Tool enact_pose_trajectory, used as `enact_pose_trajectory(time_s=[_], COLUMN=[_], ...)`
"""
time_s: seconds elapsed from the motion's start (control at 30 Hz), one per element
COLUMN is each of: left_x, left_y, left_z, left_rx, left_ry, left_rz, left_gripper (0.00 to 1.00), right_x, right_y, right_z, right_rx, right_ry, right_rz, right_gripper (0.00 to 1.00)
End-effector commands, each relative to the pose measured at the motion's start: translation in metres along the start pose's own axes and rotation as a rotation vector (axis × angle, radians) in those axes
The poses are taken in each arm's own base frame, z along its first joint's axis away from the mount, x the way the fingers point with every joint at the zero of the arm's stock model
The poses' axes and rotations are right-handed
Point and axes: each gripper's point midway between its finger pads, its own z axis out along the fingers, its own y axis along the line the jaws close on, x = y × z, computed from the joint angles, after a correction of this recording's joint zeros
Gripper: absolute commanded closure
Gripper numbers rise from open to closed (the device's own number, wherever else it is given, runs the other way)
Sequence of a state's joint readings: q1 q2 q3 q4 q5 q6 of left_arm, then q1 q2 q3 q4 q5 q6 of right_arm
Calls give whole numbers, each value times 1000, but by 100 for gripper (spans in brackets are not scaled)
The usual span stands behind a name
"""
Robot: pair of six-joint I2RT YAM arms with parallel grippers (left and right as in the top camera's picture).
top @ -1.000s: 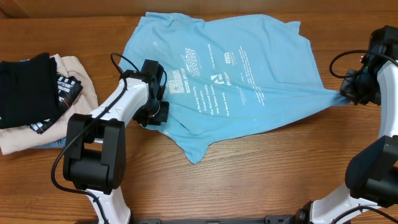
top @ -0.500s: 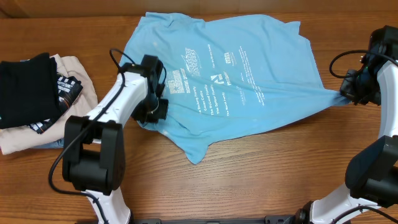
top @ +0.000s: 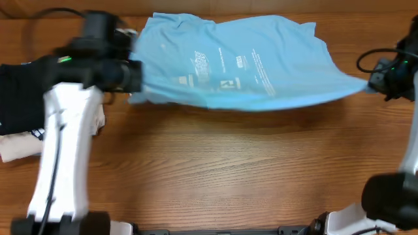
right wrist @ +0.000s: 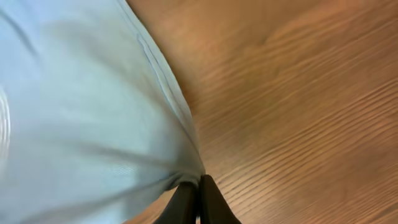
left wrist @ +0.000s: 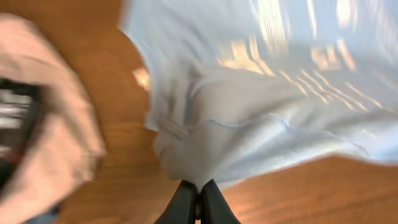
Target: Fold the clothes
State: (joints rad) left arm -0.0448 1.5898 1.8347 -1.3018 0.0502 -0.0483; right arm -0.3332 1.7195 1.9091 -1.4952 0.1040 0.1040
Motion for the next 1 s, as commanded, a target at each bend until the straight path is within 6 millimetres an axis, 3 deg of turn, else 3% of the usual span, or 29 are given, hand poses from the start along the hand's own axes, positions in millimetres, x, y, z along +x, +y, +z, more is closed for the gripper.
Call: enact_pose_trajectory(time_s=[0.0, 0.17, 0.43, 0.57, 0.63, 0.73, 0.87, 0.97], left_x=[-24, -33, -19, -14, -16, -29, -55, -81], left_y=[16, 22, 22, 21, 22, 23, 22, 23], left_z=[-76, -166, -299, -340, -344, -326, -270, -211], left_rx=[-8, -22, -97, -117, -123, -107, -59, -18], left_ry=[-218, -457, -842, -980, -1001, -957, -808, -672], left_rz=[-12, -19, -58, -65, -69, -75, -65, -60], left_gripper=[96, 96, 96, 96, 96, 96, 96, 96], right_x=[-7, -2, 15, 16, 11, -3, -28, -50], right_y=[-1, -6, -19, -23, -21, -11, 3, 14], right_z=[-64, -129, -258, -297, -305, -297, -255, -212], right_rx=[-52, -92, -157, -179, -196, -225, -236, -234], right_ry=[-174, -344, -729, -858, -895, -877, -755, -642], right_rz=[12, 23, 50, 58, 55, 30, -3, -11], right_gripper=[96, 96, 96, 96, 96, 96, 96, 96])
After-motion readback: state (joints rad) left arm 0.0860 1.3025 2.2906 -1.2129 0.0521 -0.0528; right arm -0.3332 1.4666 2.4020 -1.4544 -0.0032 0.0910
